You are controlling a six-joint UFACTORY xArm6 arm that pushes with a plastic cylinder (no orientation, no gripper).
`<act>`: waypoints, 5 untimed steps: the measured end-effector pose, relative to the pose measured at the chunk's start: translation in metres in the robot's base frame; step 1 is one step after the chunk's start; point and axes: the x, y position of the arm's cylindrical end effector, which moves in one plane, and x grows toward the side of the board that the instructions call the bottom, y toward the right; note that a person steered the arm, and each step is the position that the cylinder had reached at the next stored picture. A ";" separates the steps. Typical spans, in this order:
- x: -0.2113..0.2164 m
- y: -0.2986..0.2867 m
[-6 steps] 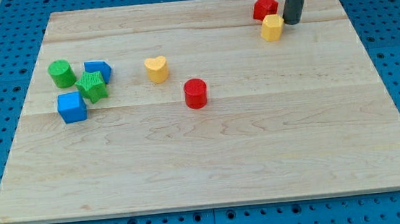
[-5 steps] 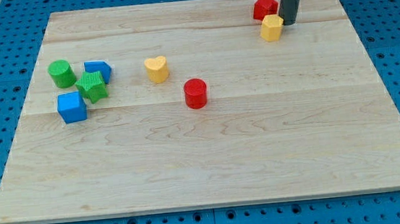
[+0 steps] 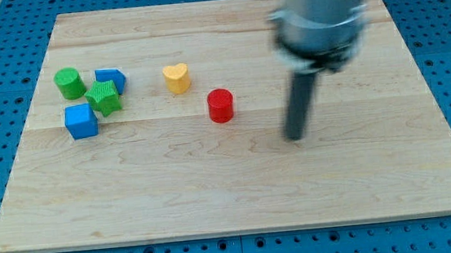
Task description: Slide the red circle close to the right side of the yellow heart
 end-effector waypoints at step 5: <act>-0.118 -0.069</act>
